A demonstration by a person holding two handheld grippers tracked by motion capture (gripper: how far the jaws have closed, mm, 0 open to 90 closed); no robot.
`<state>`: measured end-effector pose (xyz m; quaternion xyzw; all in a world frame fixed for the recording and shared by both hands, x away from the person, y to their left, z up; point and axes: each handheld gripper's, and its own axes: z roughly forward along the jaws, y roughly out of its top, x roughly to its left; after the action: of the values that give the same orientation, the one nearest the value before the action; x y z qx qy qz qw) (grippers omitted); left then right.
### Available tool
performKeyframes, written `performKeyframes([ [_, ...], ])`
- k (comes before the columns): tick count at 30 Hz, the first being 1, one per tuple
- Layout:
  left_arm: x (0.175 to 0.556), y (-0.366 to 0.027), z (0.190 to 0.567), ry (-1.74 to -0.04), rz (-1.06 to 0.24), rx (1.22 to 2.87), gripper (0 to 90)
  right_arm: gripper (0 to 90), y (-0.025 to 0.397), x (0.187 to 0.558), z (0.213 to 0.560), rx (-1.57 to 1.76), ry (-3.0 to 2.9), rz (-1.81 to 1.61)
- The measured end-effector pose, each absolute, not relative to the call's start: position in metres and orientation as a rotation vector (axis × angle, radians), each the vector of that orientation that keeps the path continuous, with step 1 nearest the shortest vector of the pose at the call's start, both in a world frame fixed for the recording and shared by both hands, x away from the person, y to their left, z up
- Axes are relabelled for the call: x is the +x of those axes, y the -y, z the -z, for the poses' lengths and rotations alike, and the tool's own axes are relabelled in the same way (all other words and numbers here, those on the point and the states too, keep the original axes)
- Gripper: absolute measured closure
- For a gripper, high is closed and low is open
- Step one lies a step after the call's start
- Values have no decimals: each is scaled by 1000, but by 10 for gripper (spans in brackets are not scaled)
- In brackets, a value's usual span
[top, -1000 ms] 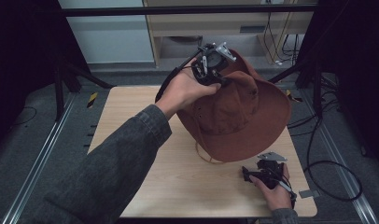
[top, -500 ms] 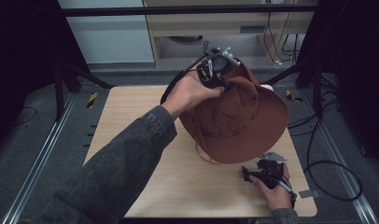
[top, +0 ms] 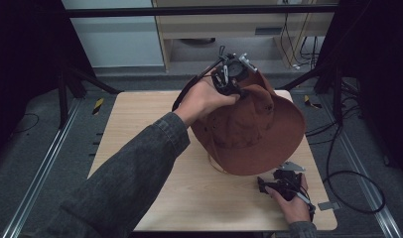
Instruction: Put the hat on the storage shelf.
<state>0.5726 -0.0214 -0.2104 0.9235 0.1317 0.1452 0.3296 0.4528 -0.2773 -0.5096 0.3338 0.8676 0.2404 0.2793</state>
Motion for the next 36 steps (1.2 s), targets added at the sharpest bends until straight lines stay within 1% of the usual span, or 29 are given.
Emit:
performKeyframes([
  [7,576,23,213,-367,-354,2419,824,6,277,453,510,895,-2327,-645],
  [12,576,18,216,-385,-361,2395,741,6,277,453,510,897,-2327,-646],
  [13,576,17,216,-391,-363,2389,703,6,277,453,510,896,-2327,-646],
  [16,576,14,216,-402,-365,2378,634,6,277,453,510,896,-2328,-646],
  [17,575,14,216,-407,-360,2369,595,6,277,453,510,896,-2327,-645],
  [18,575,13,215,-408,-358,2367,595,6,277,453,510,896,-2327,-645],
  [21,573,12,213,-406,-359,2354,536,6,277,453,510,896,-2327,-645],
  [23,571,11,210,-402,-366,2348,530,6,277,453,510,896,-2327,-645],
  [26,568,9,208,-394,-378,2345,494,6,277,453,510,896,-2327,-645],
  [30,565,6,205,-398,-396,2331,388,6,277,453,510,896,-2328,-646],
  [31,564,4,204,-403,-383,2318,321,6,277,453,510,897,-2327,-646],
  [32,564,4,204,-403,-383,2318,287,6,277,453,510,897,-2327,-646],
  [33,563,3,203,-399,-373,2313,287,6,277,453,510,896,-2328,-646],
  [34,562,1,203,-399,-372,2314,243,6,277,453,510,896,-2328,-646],
  [36,560,-1,203,-405,-368,2313,188,6,277,453,510,896,-2327,-645],
])
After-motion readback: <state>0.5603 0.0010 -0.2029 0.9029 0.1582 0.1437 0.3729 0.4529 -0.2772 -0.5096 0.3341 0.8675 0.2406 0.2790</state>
